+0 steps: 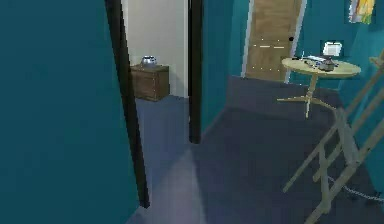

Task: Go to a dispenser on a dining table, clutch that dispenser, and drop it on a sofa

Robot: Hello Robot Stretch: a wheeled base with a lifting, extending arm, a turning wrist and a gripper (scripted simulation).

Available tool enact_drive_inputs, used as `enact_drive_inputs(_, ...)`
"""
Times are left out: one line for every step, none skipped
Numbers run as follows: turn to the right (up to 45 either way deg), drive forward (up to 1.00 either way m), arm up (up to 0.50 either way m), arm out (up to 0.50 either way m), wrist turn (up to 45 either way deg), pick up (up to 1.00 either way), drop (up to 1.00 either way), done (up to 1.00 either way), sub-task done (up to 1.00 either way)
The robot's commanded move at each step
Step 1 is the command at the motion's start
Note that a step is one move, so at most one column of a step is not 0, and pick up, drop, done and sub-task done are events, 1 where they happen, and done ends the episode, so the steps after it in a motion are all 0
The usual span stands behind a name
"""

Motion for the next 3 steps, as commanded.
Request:
enact_drive_inputs(0.0, 1.0, 0.0, 0.0, 0.0, 0.0, 0.0, 0.0, 0.0)
enact_drive_inputs(0.0, 0.2, 0.0, 0.0, 0.0, 0.0, 0.0, 0.0, 0.0)
enact_drive_inputs(-33.0, 0.0, 0.0, 0.0, 0.0, 0.0, 0.0, 0.0, 0.0)
